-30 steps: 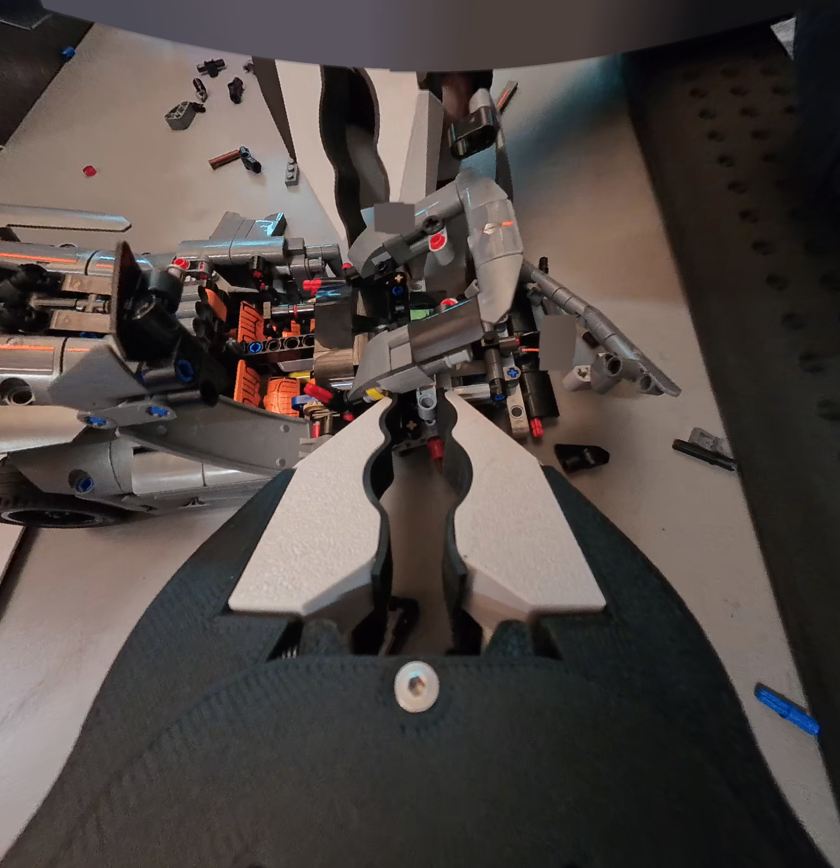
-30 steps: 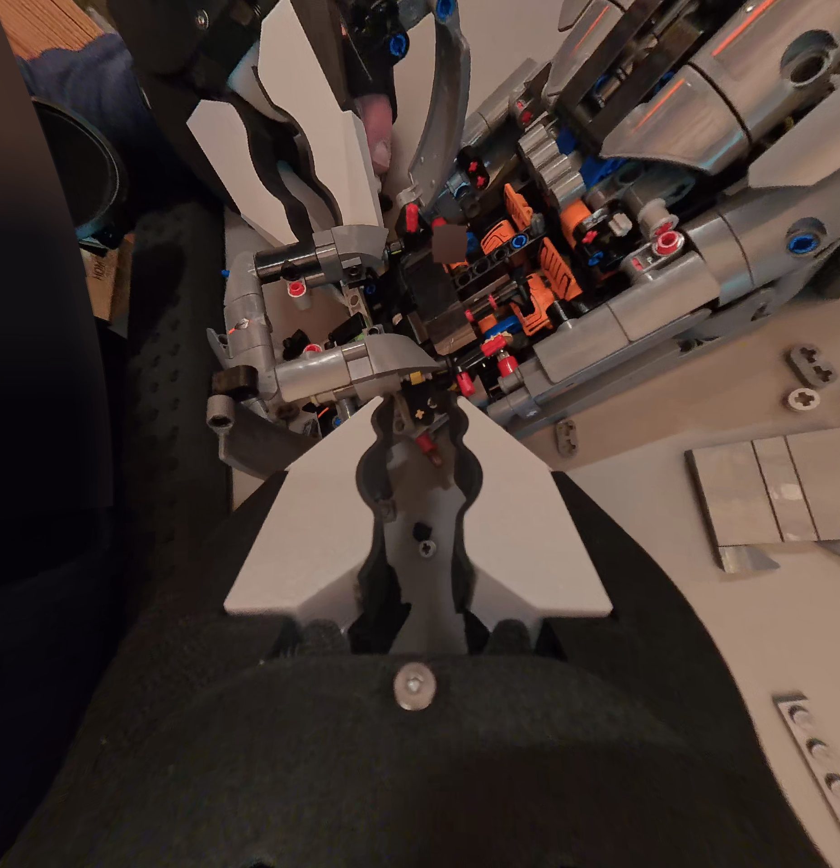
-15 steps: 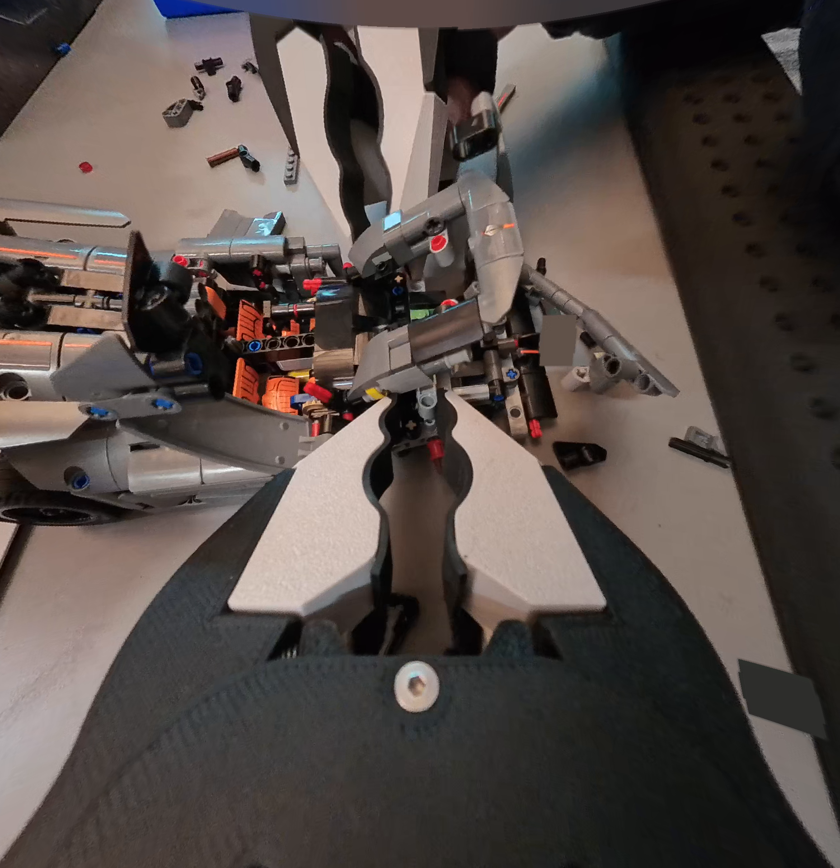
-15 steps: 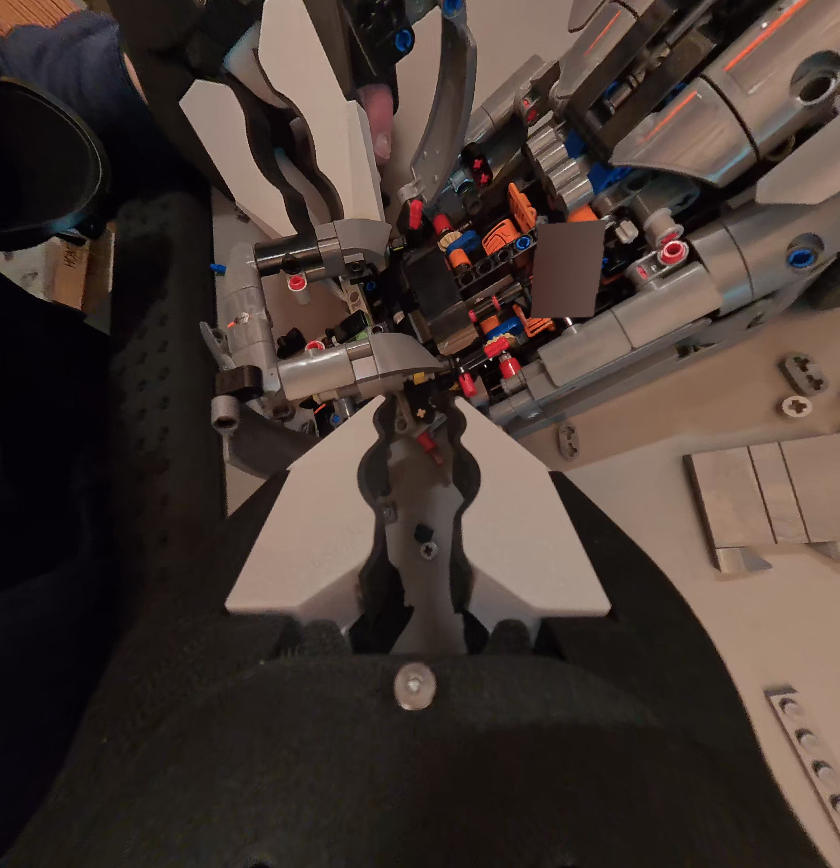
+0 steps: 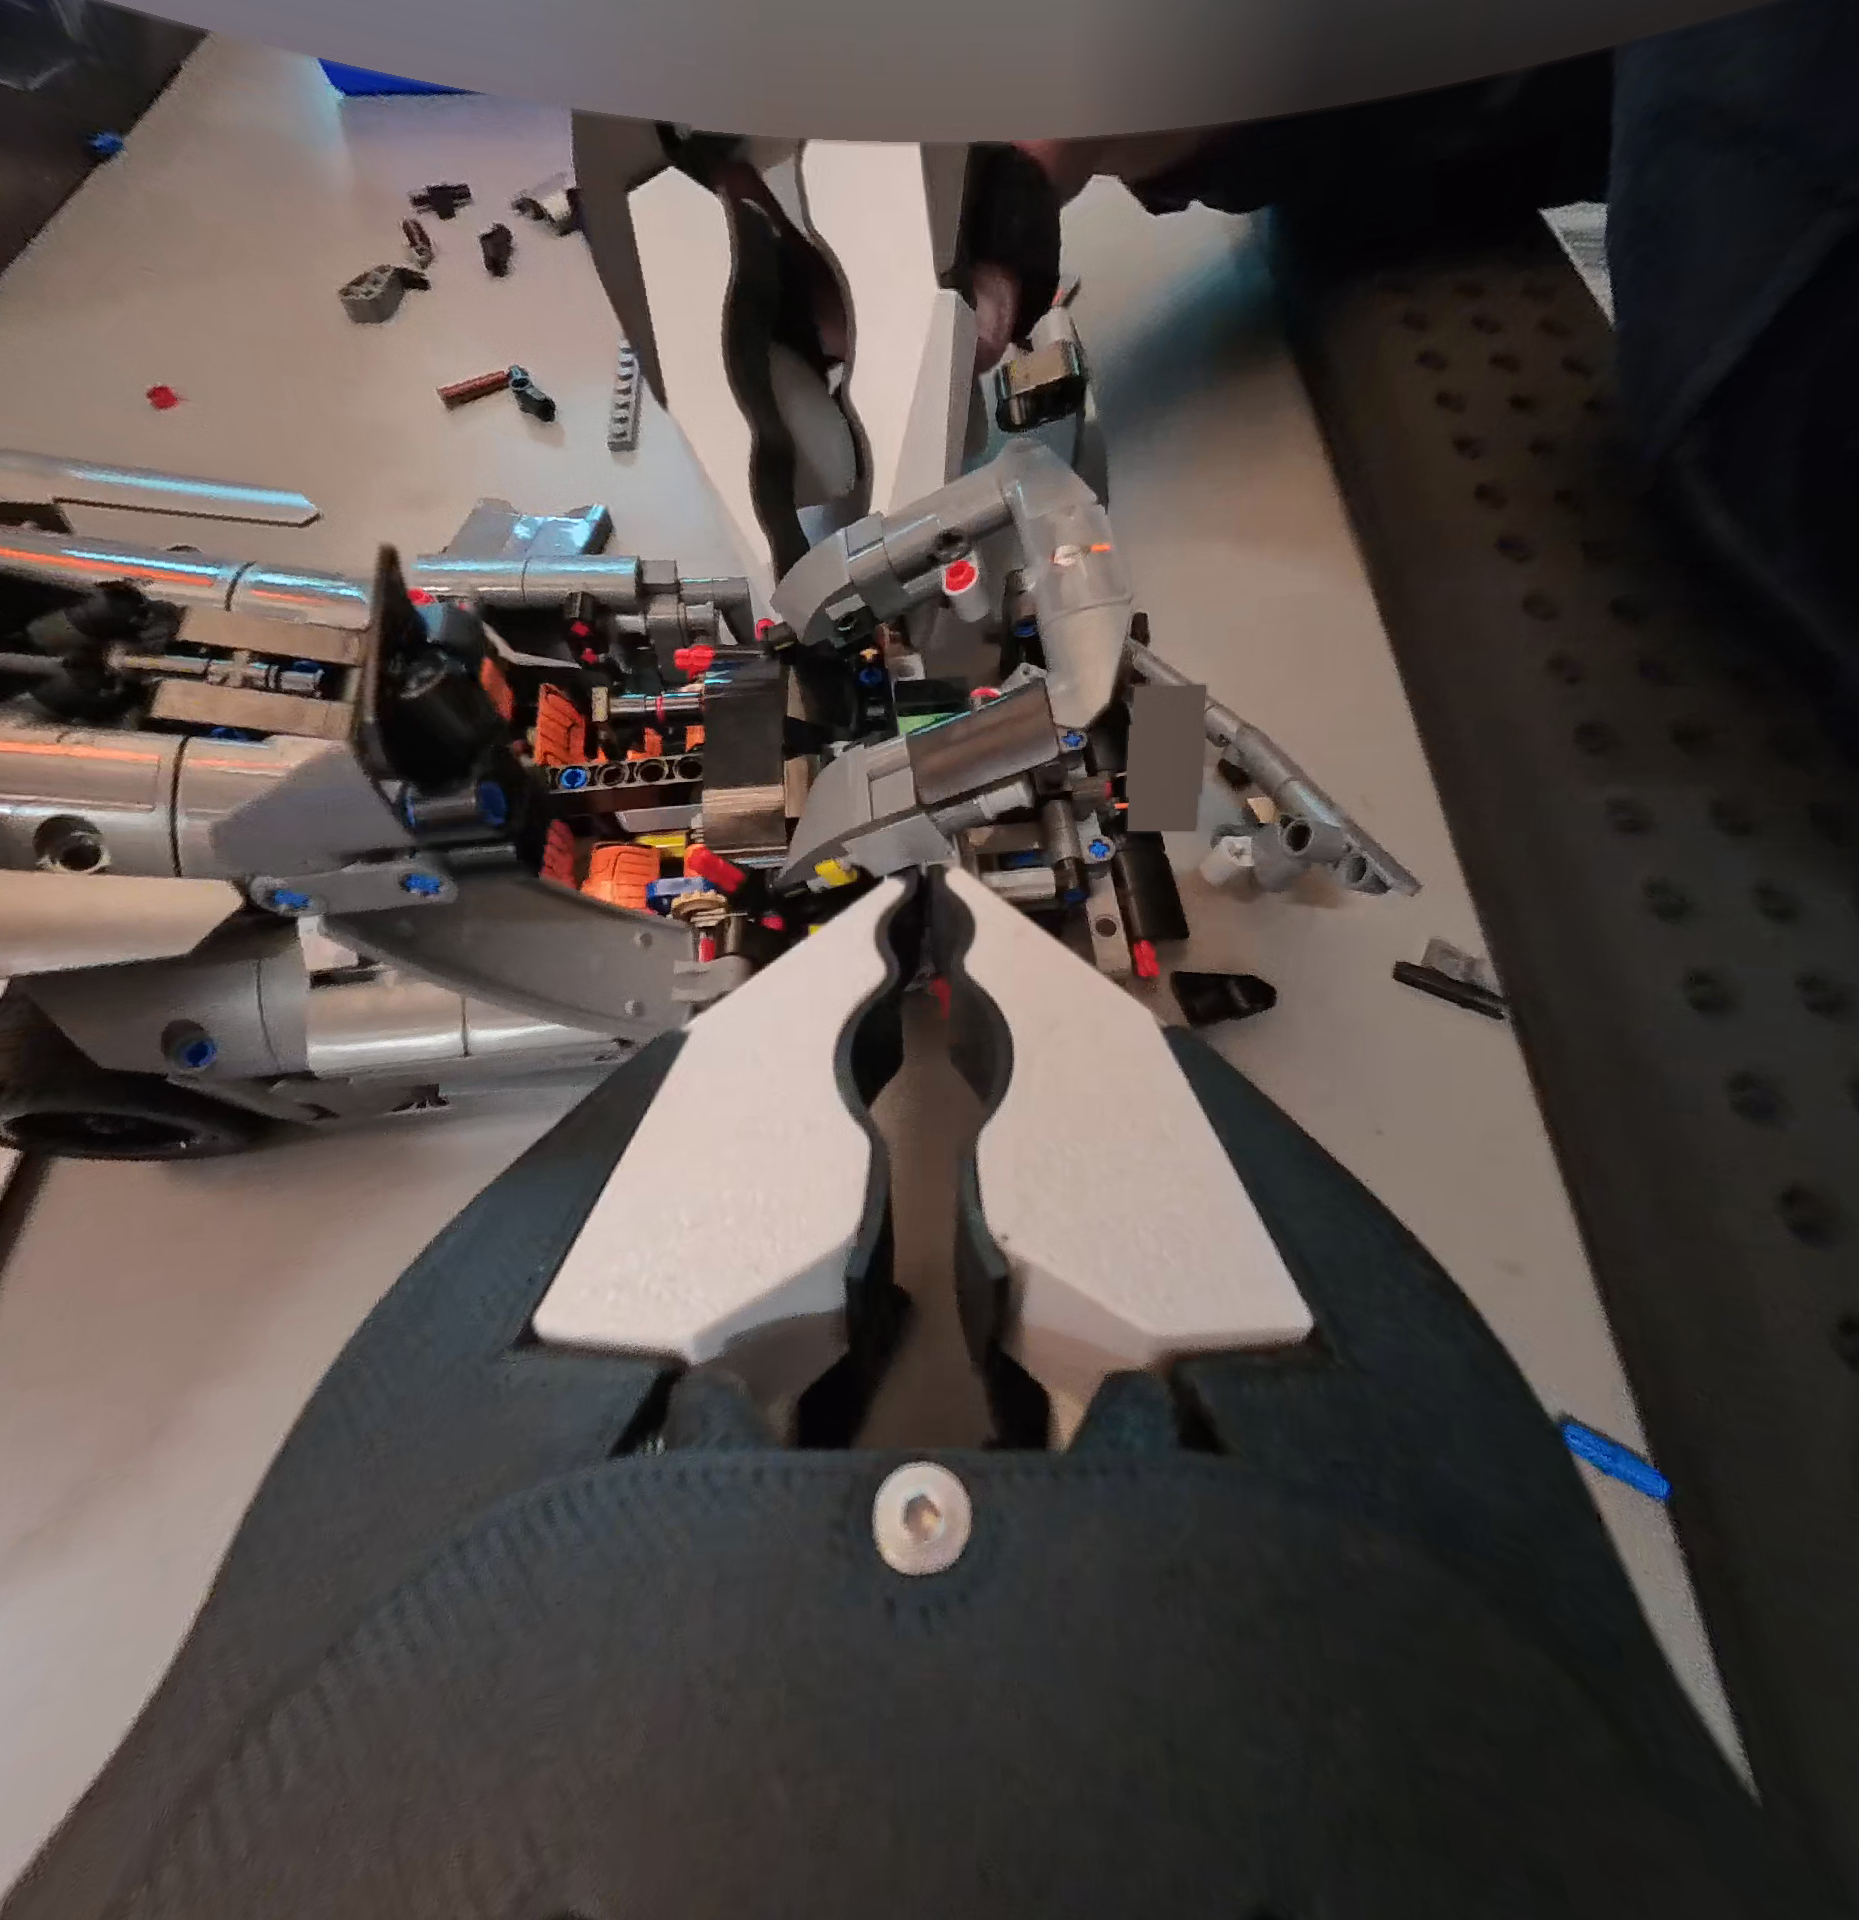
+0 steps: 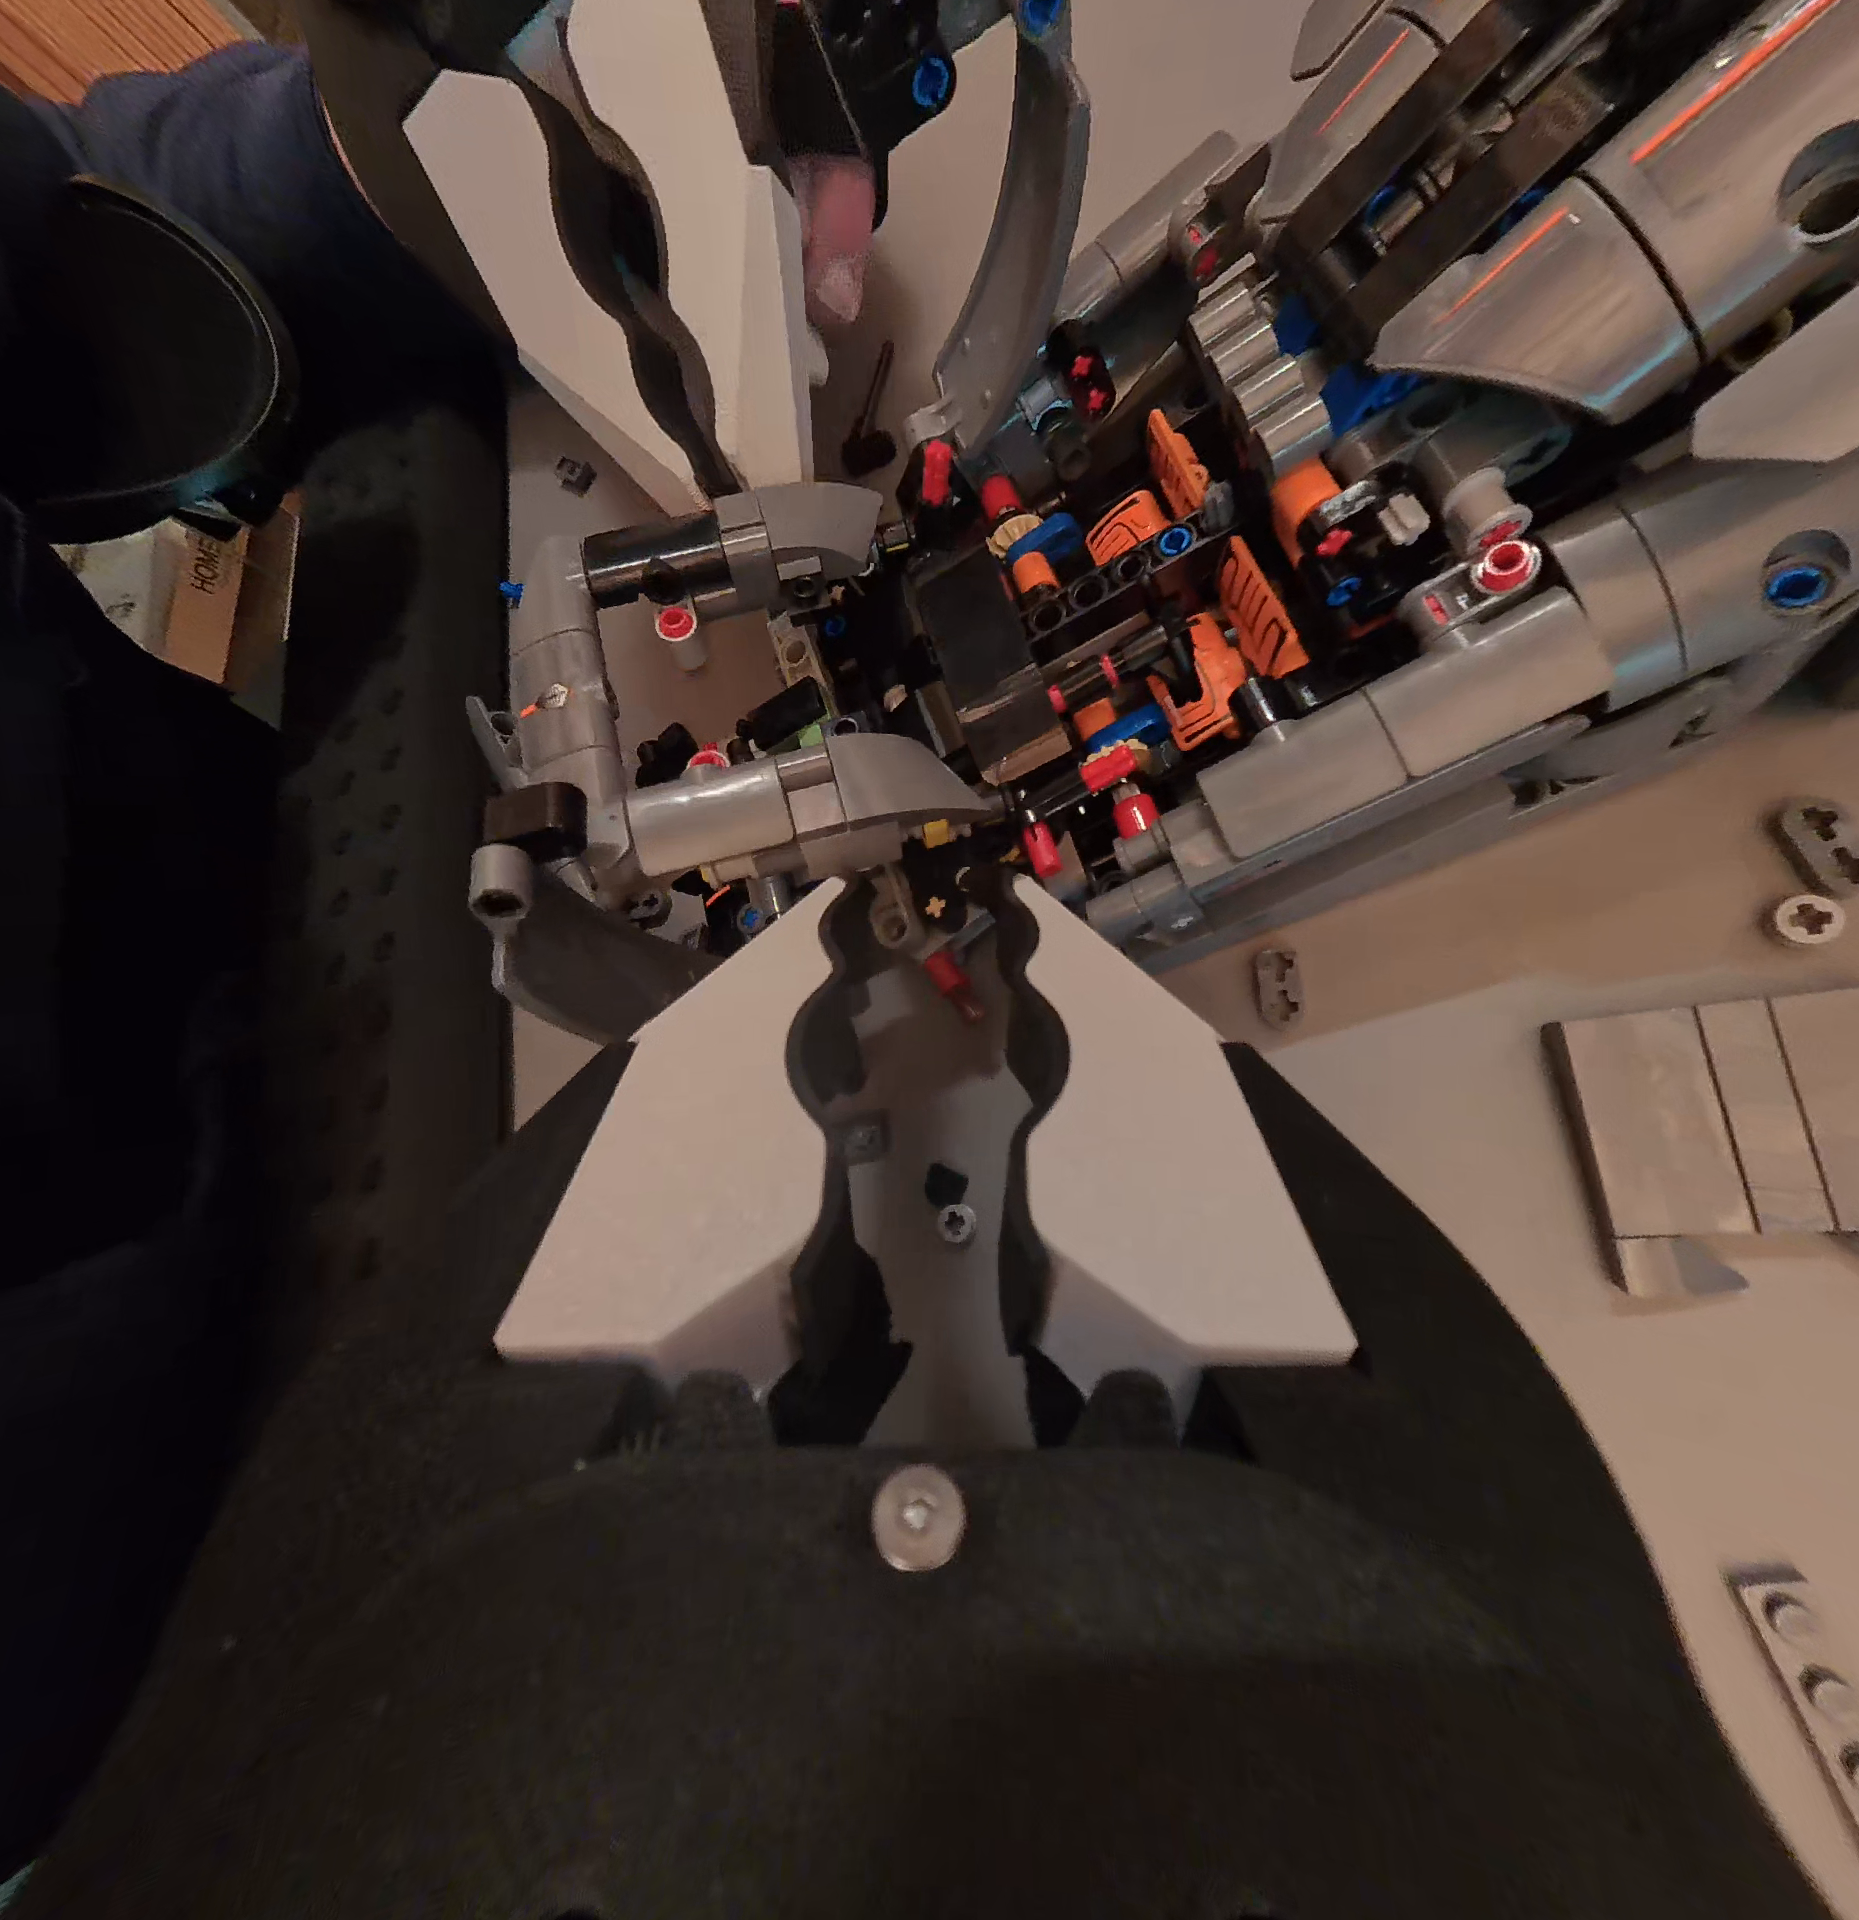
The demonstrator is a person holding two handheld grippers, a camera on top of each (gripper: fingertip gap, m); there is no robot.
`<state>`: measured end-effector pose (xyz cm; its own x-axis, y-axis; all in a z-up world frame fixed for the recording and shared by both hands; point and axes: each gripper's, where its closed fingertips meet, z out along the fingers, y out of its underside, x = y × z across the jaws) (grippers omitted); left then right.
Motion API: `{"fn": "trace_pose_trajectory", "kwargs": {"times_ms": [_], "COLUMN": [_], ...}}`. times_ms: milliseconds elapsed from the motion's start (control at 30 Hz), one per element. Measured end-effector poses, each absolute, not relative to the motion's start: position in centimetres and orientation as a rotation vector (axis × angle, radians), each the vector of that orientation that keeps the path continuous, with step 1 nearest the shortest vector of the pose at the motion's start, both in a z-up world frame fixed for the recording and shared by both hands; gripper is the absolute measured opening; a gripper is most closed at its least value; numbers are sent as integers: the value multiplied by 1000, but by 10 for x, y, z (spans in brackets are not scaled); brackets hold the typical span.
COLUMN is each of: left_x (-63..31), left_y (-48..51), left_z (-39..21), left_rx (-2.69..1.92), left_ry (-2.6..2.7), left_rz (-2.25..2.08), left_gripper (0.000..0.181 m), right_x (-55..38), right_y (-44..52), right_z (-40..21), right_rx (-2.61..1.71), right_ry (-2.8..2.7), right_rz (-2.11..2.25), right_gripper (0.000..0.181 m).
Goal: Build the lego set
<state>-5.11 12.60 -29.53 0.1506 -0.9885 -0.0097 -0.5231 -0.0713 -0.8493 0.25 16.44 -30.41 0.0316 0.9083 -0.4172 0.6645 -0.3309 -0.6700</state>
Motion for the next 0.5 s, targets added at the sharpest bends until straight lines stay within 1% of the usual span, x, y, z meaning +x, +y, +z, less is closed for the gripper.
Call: {"fn": "trace_pose_trajectory", "kwargs": {"times_ms": [300,500], "left_x": [-51,-52], "left_y": [125,122], "left_z": [-295,-296], "left_rx": [-1659,-1645], "left_ry": [1502,1536], "left_rz": [-739,-726], "left_gripper": [0,3], "right_x": [3,3], "right_y": [164,165], "right_z": [-305,-305], "right_rx": [-2033,-2035], "right_ry": [-1603,-1596], "right_rz": [1221,1237], "right_gripper": [21,21]}}
